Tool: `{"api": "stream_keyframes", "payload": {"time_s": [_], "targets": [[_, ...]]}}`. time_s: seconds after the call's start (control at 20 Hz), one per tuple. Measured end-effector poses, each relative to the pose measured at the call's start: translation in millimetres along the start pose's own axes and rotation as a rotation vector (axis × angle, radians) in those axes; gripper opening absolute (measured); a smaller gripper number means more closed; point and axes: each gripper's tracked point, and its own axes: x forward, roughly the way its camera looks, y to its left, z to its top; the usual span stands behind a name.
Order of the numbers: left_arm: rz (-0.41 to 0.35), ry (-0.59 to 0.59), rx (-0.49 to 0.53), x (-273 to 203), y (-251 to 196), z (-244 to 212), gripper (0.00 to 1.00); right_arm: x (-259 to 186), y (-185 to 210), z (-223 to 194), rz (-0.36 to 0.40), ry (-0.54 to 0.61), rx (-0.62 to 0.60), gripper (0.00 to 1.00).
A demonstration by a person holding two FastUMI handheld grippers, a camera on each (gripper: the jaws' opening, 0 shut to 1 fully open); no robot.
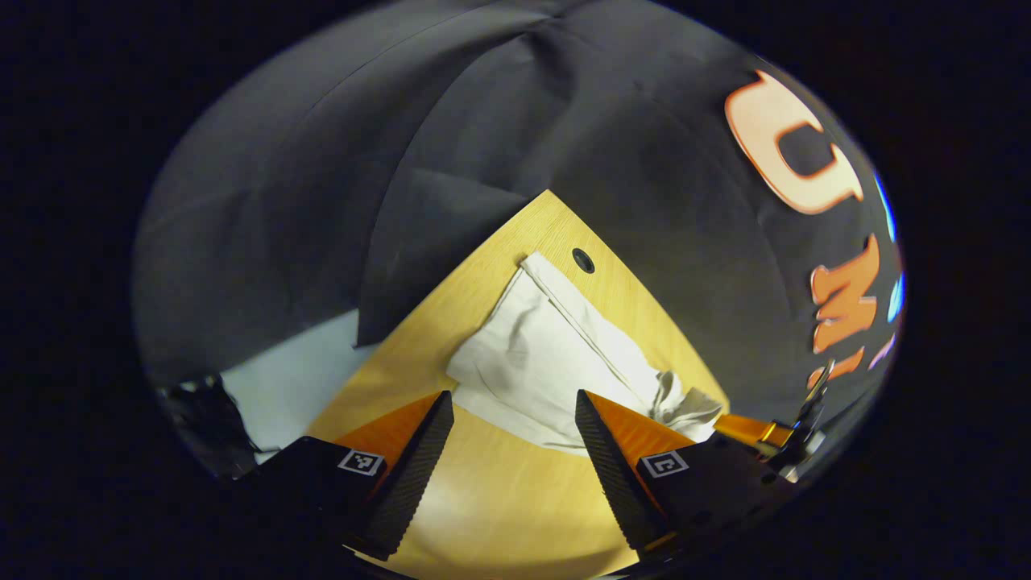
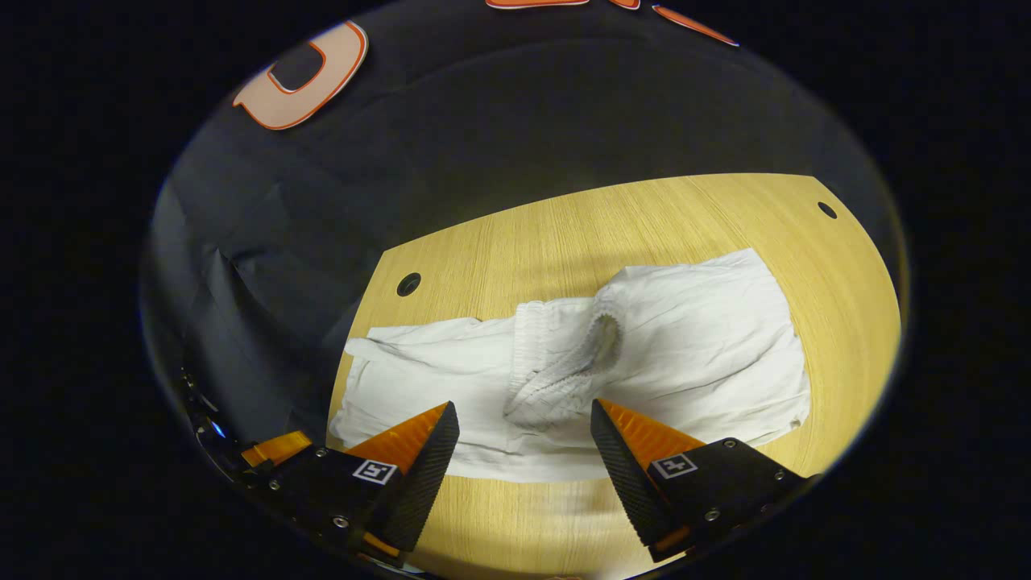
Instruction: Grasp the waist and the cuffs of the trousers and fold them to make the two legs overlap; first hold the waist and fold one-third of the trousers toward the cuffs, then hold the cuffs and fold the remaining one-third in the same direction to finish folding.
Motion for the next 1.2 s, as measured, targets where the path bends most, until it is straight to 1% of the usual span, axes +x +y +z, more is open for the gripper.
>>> {"api": "stream_keyframes", "payload": {"time_s": [0.15,0.35,0.4,0.45,0.6,0.8,0.85,0.9,1.05,1.15,1.2], "targets": [[-0.033,0.028,-0.177,7,3,-9,1.0,-7,-7,3,0.007,-0.002,0.003,0.99],[-0.016,0.026,-0.291,22,13,-13,1.0,-13,-19,5,0.012,0.003,0.01,0.98],[-0.011,0.025,-0.309,26,15,-14,1.0,-14,-22,5,0.012,0.006,0.008,0.99],[-0.023,0.019,-0.324,28,13,-12,1.0,-14,-24,5,0.012,0.009,0.007,0.98],[-0.036,0.013,-0.33,35,7,-6,1.0,-16,-33,6,0.013,0.015,0.014,0.98],[-0.077,0.019,-0.368,51,-7,2,1.0,-17,-42,4,0.013,0.021,0.023,0.98],[-0.074,0.011,-0.38,56,-7,7,1.0,-18,-45,3,0.012,0.023,0.025,0.98],[-0.062,0.014,-0.379,65,-7,6,0.97,-18,-47,2,0.009,0.026,0.027,0.98],[-0.018,0.04,-0.362,83,1,0,0.48,-22,-55,-1,0.002,0.024,0.029,0.99],[-0.007,0.045,-0.368,79,3,1,0.16,-27,-63,-2,-0.009,0.019,0.023,0.99],[0.003,0.05,-0.357,89,1,-1,0.09,-28,-66,-2,-0.014,0.016,0.018,0.99]]}}
